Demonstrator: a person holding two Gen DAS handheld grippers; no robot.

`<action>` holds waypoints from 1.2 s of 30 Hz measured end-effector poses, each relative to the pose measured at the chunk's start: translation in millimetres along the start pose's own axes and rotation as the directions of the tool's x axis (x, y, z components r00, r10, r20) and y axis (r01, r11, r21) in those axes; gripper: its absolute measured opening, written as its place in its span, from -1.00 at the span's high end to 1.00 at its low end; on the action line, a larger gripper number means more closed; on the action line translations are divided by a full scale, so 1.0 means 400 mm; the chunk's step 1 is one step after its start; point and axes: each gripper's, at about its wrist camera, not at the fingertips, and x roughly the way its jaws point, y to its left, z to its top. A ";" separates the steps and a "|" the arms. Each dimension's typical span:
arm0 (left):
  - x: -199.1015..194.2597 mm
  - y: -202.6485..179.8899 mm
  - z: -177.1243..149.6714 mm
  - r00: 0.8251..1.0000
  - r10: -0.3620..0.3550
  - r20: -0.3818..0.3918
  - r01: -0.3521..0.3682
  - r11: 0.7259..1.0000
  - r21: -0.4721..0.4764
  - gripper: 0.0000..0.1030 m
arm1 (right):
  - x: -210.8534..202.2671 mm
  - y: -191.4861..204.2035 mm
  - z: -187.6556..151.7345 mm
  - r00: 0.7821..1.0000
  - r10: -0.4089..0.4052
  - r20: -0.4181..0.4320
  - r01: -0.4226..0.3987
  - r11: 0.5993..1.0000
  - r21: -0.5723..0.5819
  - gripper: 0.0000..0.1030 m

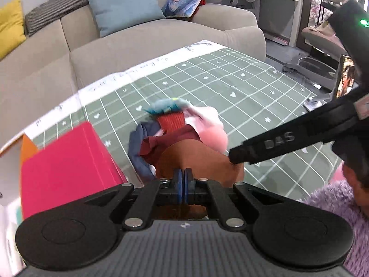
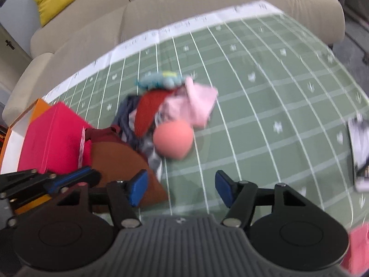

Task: Organize soft objects
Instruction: 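Close the right tool on the pink sponge ball and lift it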

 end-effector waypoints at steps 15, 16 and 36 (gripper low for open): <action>0.069 -0.026 -0.014 0.992 -0.055 -0.110 0.061 0.996 0.060 0.96 | 0.168 -0.009 0.083 0.995 0.085 -0.052 -0.082 0.995 0.053 0.15; 0.073 -0.028 -0.019 0.991 -0.061 -0.118 0.068 0.996 0.063 0.96 | 0.163 -0.005 0.082 0.996 0.080 -0.048 -0.078 0.996 0.044 0.17; 0.059 -0.076 -0.080 0.971 -0.111 -0.212 0.170 0.944 0.283 -0.60 | 0.000 -0.093 -0.051 0.989 0.022 -0.143 0.002 0.986 0.168 0.17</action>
